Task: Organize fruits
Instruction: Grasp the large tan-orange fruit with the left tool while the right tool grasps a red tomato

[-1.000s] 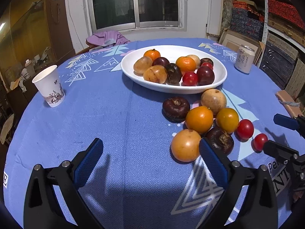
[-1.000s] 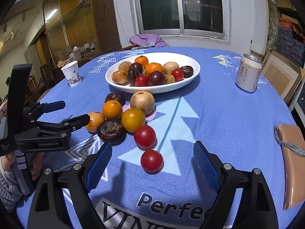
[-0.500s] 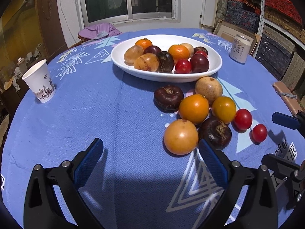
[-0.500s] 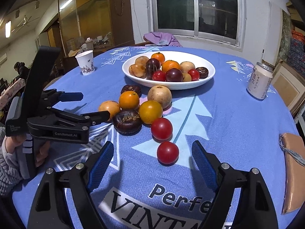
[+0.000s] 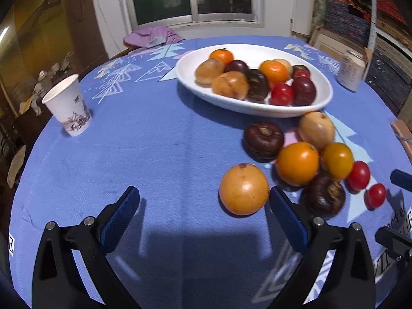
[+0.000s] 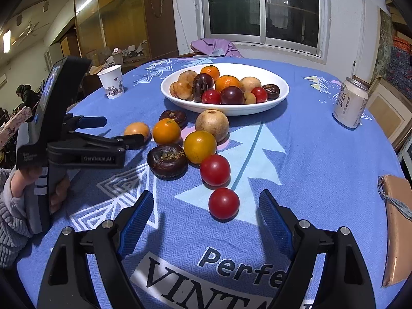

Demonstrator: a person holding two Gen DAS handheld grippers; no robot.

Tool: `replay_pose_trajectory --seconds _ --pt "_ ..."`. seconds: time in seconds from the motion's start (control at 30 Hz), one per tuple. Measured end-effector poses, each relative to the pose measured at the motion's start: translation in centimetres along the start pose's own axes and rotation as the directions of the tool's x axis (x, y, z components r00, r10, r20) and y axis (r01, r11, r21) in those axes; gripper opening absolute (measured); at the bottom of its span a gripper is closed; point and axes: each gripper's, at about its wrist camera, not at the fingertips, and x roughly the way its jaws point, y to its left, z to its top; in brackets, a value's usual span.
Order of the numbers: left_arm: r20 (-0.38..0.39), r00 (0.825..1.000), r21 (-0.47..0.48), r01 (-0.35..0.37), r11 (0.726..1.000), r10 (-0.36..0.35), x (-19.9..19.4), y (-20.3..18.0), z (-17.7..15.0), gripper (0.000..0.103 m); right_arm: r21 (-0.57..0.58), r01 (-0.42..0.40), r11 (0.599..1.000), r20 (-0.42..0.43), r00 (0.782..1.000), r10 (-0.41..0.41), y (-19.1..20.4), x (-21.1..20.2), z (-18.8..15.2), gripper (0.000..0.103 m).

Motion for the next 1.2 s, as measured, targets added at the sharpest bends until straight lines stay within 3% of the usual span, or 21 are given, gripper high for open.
replay_pose_trajectory --seconds 0.53,0.63,0.7,0.83,0.9,0.97,1.2 --pt "0.007 0.999 0.023 0.045 0.999 -0.045 -0.2 -0.4 -0.1 0.098 -0.008 -0.005 1.0 0.002 1.0 0.005 0.1 0.0 0.0 0.085" --pt "0.023 0.999 0.04 0.043 0.998 -0.044 -0.6 -0.8 -0.2 0.087 -0.01 -0.006 1.0 0.001 1.0 0.006 0.2 0.1 0.0 0.085" --pt "0.024 0.998 0.051 0.055 0.997 -0.056 -0.6 -1.0 -0.2 0.07 -0.01 -0.005 1.0 0.0 1.0 0.005 0.2 0.1 0.0 0.085" --pt "0.019 0.997 0.058 0.08 0.995 -0.081 -0.6 -1.3 -0.2 0.06 -0.004 -0.003 1.0 -0.005 1.0 0.003 0.1 0.2 0.0 0.085" --pt "0.017 0.994 0.064 0.108 0.992 -0.109 -0.6 -1.4 -0.3 0.046 -0.004 -0.004 1.0 -0.005 1.0 0.004 0.1 0.2 0.0 0.085" --pt "0.001 0.991 0.074 0.131 0.989 -0.131 -0.4 -1.7 -0.4 0.038 -0.003 -0.004 1.0 -0.005 1.0 0.004 0.1 0.2 0.0 0.085" --pt "-0.001 0.987 0.07 0.16 0.985 -0.16 -0.4 -1.7 -0.5 0.038 -0.007 -0.003 1.0 -0.002 1.0 0.003 0.1 0.1 0.0 0.085"
